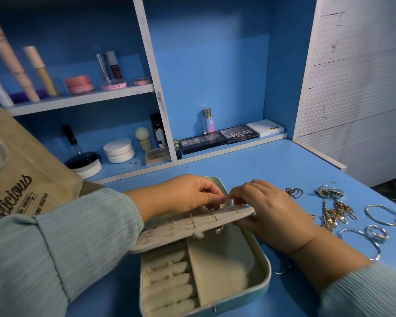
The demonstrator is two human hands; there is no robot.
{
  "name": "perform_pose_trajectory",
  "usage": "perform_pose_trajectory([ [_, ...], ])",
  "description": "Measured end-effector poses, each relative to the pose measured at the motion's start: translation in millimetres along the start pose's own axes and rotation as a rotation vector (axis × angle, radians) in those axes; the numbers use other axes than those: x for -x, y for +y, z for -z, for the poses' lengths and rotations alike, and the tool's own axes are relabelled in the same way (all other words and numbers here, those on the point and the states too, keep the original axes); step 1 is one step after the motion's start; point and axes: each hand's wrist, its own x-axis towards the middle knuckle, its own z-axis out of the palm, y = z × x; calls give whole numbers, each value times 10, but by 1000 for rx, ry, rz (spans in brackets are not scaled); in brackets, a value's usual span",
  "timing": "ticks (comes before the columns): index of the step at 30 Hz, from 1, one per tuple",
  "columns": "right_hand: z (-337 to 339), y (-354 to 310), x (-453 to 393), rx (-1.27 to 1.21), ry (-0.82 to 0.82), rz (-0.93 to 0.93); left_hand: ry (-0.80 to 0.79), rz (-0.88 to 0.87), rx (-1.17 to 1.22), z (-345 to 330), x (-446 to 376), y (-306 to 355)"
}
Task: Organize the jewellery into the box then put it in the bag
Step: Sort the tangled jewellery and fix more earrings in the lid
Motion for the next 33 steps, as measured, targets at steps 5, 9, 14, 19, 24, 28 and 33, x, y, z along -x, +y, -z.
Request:
perform_pose_trajectory([
  [5,-5,2,2,3,-13,-9,-3,-9,-27,-4,16,27],
  [9,-15,4,13,10,-14,-19,-12,-9,-7,1,26,14],
  [14,-26,7,14,10,-3,-14,-5,1,9,-8,25,-10],
  [19,-34,12,19,-2,8,-18,1,-1,-25,-9,9,3],
  [24,-21,-1,16,10,6,-23,6,-27,-50,3,17,22],
  [28,-21,-6,10,1,13,-28,5,-65,-165,37,24,65],
  [33,-20,-14,2,3,15,-36,4,-87,-214,56,32,94],
])
